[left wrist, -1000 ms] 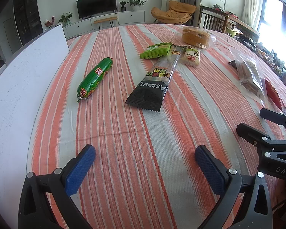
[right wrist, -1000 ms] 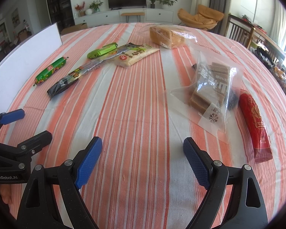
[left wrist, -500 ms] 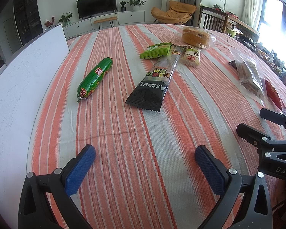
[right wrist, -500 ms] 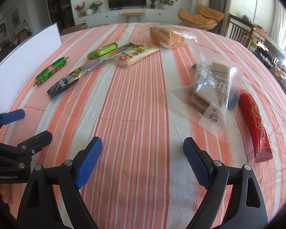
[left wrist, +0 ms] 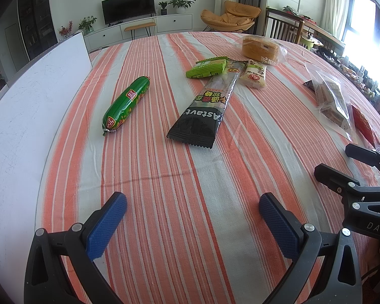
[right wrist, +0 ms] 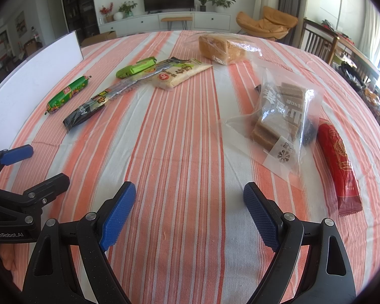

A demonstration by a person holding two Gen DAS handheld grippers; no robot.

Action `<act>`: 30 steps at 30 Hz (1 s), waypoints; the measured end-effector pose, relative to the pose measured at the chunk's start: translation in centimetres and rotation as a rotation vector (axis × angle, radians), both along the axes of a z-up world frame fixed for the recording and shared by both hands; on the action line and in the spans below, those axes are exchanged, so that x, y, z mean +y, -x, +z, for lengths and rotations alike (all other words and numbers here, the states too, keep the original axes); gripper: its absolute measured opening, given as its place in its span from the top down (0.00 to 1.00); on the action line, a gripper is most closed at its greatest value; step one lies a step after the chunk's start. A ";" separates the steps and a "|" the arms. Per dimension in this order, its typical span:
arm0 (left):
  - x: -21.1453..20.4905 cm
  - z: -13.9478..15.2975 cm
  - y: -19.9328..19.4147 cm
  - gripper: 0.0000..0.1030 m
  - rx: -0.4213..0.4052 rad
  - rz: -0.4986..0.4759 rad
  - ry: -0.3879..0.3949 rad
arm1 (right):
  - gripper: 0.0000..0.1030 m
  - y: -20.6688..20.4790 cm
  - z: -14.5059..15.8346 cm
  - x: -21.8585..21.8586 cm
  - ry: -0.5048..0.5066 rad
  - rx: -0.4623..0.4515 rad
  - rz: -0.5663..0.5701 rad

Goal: Organize snacks

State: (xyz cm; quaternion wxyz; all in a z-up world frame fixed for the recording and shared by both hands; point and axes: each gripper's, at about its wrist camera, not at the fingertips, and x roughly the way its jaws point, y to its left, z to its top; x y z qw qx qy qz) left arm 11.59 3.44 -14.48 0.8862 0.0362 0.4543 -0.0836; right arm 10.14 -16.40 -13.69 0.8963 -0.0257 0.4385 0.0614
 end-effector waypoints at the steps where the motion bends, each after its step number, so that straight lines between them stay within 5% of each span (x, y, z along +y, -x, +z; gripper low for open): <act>1: 0.0 0.0 0.0 0.00 0.000 0.000 0.000 | 0.14 0.0 0.0 0.0 0.000 0.000 0.000; 9: 1.3 0.1 0.5 0.00 0.018 0.058 0.009 | 0.13 0.0 0.0 0.0 -0.001 0.000 0.001; 12: 4.0 0.8 0.7 0.00 0.037 0.137 0.107 | 0.13 0.0 0.0 0.0 -0.001 0.000 0.001; 15: 6.3 2.3 -1.0 0.00 0.032 0.211 0.194 | 0.13 0.0 0.0 0.0 -0.001 0.001 0.002; 19: 6.7 3.7 -5.7 0.01 0.044 0.276 0.162 | 0.12 0.0 0.0 0.0 -0.002 0.001 0.003; 24: 6.2 1.2 -12.1 0.41 0.146 0.264 0.084 | 0.12 0.1 0.0 0.0 -0.002 0.001 0.003; 25: 6.0 1.3 -12.4 0.43 0.117 0.265 0.062 | 0.12 0.1 0.0 0.0 -0.002 0.001 0.003; 26: 5.8 1.4 -12.8 0.63 0.103 0.250 0.051 | 0.12 0.1 0.0 0.0 -0.002 0.001 0.003; 28: 5.6 1.6 -12.8 0.77 0.120 0.221 0.059 | 0.12 0.0 0.0 0.0 -0.002 0.001 0.004; 30: 5.4 1.9 -11.6 0.78 0.114 0.209 0.057 | 0.12 0.0 0.1 0.0 -0.002 0.001 0.005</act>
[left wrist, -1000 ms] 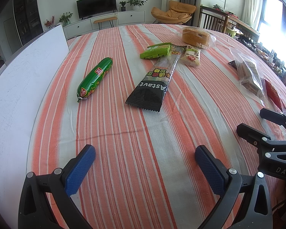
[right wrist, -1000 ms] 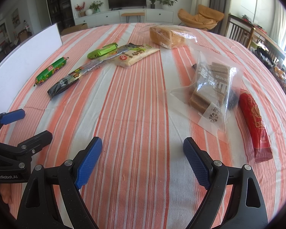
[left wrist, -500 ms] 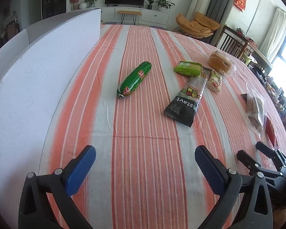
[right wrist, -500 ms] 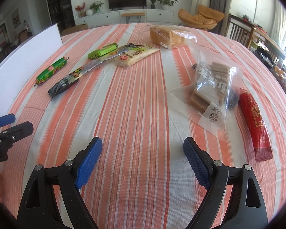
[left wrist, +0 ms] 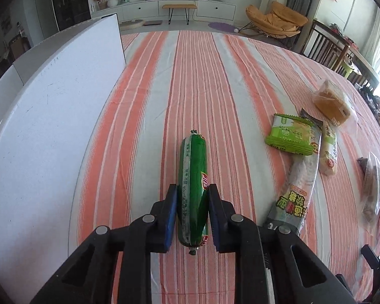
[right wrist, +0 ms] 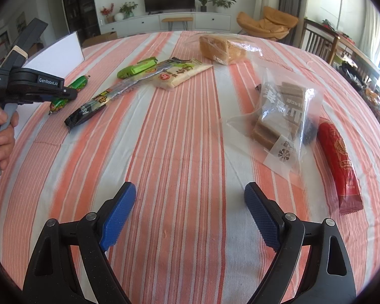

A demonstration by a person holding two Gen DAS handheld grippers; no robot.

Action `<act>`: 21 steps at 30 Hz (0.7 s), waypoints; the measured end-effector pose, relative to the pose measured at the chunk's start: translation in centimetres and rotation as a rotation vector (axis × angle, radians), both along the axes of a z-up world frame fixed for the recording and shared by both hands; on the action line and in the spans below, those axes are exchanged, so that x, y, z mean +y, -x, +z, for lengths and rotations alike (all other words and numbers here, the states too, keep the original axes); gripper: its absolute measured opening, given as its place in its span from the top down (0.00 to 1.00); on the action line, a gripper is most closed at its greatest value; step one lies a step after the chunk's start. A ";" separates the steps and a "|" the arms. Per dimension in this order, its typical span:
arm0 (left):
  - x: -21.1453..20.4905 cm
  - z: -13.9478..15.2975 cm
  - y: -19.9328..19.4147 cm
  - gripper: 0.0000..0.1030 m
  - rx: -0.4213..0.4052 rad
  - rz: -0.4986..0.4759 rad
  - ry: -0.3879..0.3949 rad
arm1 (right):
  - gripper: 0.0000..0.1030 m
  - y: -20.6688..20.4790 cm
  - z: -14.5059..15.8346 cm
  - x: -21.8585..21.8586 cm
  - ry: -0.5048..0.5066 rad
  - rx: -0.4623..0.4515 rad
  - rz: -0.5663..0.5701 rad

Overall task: Organize snacks
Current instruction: 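Grasp the green sausage with the left tool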

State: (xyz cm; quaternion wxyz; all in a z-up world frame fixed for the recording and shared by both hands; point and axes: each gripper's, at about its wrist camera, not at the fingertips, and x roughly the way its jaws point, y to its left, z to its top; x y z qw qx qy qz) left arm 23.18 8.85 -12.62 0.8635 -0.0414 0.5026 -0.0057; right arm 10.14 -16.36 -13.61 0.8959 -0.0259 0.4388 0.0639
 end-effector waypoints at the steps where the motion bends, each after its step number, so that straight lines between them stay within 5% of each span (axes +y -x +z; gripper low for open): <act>1: -0.2 0.0 0.8 0.78 0.006 -0.011 -0.004 | 0.12 0.0 0.0 0.0 0.000 0.000 0.000; 10: -1.3 0.0 11.5 0.76 0.010 -0.117 0.053 | 0.12 0.0 0.0 0.0 0.000 0.000 -0.001; 11: -1.6 0.1 12.1 0.72 -0.011 -0.128 0.042 | 0.12 0.0 0.0 0.0 0.000 0.000 -0.001; 14: -1.9 -0.3 12.2 0.37 -0.054 -0.141 0.003 | 0.12 0.0 0.0 0.0 0.001 0.000 -0.001; 21: -2.1 -1.3 11.2 0.15 -0.128 -0.138 -0.063 | 0.12 0.1 0.0 0.0 0.000 0.000 0.000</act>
